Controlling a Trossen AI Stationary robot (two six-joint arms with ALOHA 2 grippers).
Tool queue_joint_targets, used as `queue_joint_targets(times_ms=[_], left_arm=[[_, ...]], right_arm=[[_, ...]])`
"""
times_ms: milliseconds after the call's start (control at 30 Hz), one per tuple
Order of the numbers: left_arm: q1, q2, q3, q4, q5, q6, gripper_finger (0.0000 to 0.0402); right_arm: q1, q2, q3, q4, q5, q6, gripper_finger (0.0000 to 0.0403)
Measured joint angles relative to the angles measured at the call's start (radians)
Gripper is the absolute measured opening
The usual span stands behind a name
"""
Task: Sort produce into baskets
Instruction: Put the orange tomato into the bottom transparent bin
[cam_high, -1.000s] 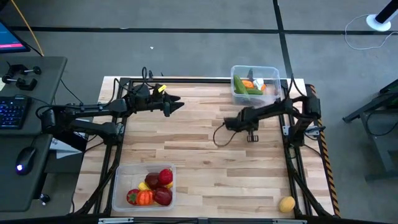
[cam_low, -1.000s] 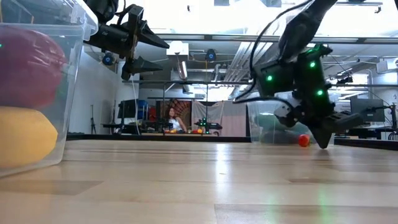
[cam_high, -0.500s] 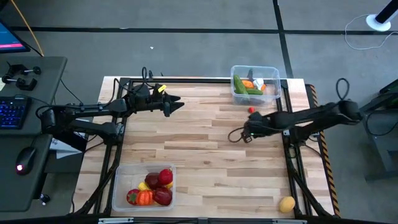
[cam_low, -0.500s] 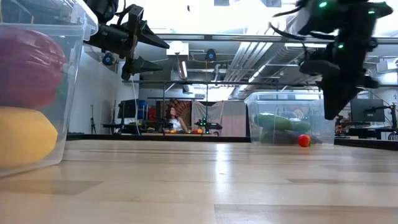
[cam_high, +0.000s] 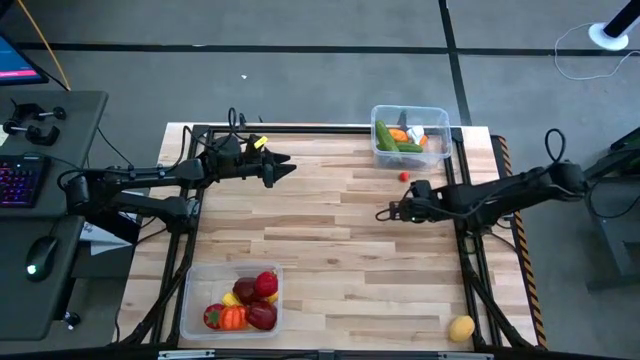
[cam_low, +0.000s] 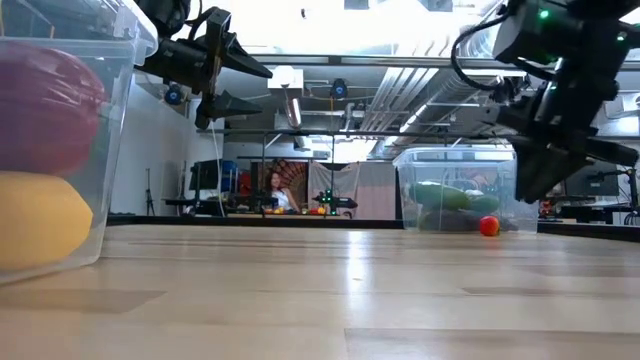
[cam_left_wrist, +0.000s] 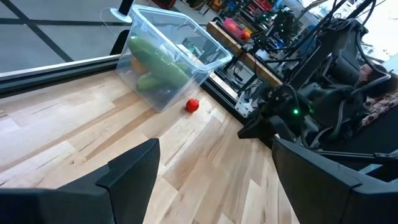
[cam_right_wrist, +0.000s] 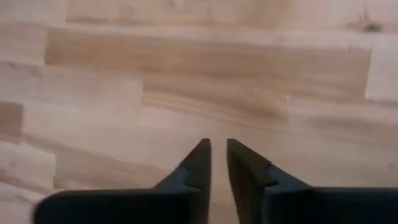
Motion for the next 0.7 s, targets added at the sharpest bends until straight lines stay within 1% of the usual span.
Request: queue_joint_targets(times_ms=[67, 133, 300, 400, 467, 533, 700], left_arm=[[0.000, 0.000, 0.000, 0.000, 0.000, 0.000, 0.0301], [0.000, 0.000, 0.000, 0.000, 0.000, 0.000, 0.0301], [0.000, 0.000, 0.000, 0.000, 0.000, 0.000, 0.0300], [0.000, 0.000, 0.000, 0.000, 0.000, -0.001, 0.0301], [0.000, 0.000, 0.000, 0.000, 0.000, -0.001, 0.0300], [0.000, 0.000, 0.000, 0.000, 0.000, -0.001, 0.0300], [0.000, 0.000, 0.000, 0.000, 0.000, -0.009, 0.0300]], right_arm=[[-0.019, -0.001, 0.001, 0.010, 0.018, -0.021, 0.0079], [-0.038, -0.001, 0.000, 0.008, 0.063, -0.021, 0.0122], [-0.116, 0.001, 0.000, 0.011, 0.192, 0.011, 0.0249], [-0.163, 0.002, 0.000, 0.021, 0.215, 0.005, 0.0309], [-0.188, 0.016, 0.000, 0.036, 0.214, -0.034, 0.0336], [-0.210, 0.035, 0.000, 0.069, 0.218, -0.085, 0.0352], [-0.260, 0.123, 0.000, 0.205, 0.214, -0.224, 0.0359]])
